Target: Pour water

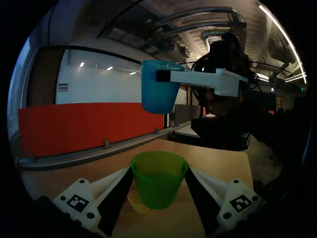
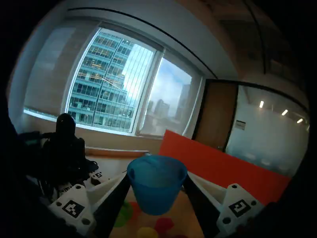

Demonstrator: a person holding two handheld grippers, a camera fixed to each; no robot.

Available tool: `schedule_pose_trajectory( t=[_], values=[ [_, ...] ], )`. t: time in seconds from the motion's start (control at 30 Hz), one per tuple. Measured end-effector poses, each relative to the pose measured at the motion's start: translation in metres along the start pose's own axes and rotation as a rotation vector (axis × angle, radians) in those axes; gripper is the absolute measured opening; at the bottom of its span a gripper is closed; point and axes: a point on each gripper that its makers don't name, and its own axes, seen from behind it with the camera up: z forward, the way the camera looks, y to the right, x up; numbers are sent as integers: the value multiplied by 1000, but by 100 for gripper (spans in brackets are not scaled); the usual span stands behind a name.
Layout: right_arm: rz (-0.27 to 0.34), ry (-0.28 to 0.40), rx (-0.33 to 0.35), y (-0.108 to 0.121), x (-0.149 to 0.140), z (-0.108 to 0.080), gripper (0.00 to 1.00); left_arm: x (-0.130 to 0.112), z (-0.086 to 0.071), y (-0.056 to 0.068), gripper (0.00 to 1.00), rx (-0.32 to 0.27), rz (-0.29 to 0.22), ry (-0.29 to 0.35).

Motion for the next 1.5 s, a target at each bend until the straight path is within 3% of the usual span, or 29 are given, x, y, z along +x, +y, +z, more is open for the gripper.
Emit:
schedule_pose_trajectory(
  t=[0.2,0.6,1.13,1.5],
  values=[
    [84,5,13,-2,2,-1,91,-1,-1,-4,87,11,6,-2],
    [111,-13,-8,4,-9,-12,91,-1,-8,-13,87,40,11,-6],
    [148,-34,-82,34,-42,-50,91,-3,-24,-31,87,91,16,-19],
    [158,-46,-97,39,-62,-67,91,-2,-31,-32,87,98,28,-38]
  ],
)
